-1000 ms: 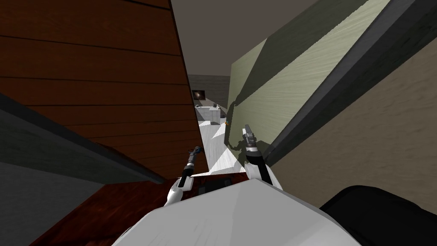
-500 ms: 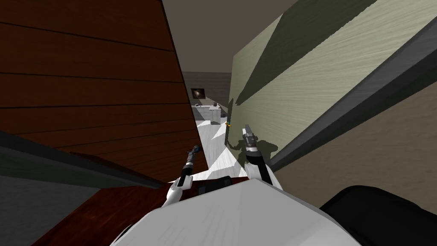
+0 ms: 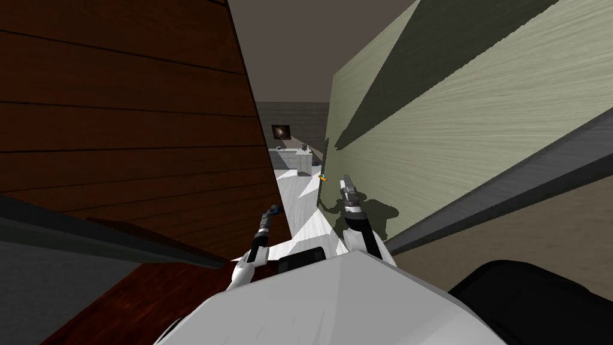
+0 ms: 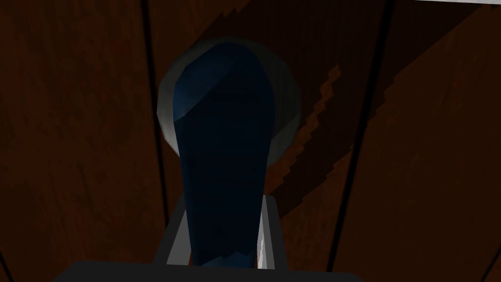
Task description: Push the door open
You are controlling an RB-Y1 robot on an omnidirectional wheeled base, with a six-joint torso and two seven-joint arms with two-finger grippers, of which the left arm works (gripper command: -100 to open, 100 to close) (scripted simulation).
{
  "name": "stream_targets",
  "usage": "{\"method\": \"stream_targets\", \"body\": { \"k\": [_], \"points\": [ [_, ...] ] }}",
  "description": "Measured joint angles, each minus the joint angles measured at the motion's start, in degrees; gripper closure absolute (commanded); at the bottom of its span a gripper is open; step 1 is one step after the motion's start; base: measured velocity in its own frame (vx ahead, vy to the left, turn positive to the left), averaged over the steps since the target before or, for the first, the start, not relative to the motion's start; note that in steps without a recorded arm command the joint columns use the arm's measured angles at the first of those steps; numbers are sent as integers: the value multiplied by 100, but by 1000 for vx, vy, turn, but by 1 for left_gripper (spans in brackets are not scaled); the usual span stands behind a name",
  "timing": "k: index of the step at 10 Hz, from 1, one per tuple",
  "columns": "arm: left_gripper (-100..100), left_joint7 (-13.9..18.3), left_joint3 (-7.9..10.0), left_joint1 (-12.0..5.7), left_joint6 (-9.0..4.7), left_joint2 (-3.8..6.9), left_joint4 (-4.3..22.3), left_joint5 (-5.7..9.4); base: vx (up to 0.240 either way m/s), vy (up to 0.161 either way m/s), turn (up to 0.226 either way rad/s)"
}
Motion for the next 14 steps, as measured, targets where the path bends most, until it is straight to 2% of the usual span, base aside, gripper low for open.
{"method": "stream_targets", "body": {
  "k": [1, 2, 3, 4, 6, 7, 8, 9, 11, 13, 14],
  "points": [
    [100, -95, 98, -94, -84, -25, 163, 54, 132, -63, 53],
    [100, -137, 132, -57, -74, -28, 85, 72, 67, -21, -14],
    [100, -114, 134, -60, -55, 12, 53, 75, 27, 7, -26],
    [100, -89, 118, 29, 16, 12, -120, 65, 106, -30, 125],
    [100, -198, 256, 41, 43, -30, -81, 144, 154, -77, 91],
    [100, -230, 303, 70, 95, -28, -147, 169, 174, -86, 107],
    [100, -280, 386, -33, -6, -23, 63, 217, 188, -73, 103],
    [100, -333, 445, 38, 9, -61, -54, 247, 200, -74, 83],
    [100, -436, 596, -22, 8, -87, -5, 332, 188, -79, 99],
    [100, -532, 719, 20, 43, -149, -122, 399, 183, -70, 77],
    [100, -574, 793, -37, -1, -155, -8, 441, 189, -73, 80]
  ]
}}
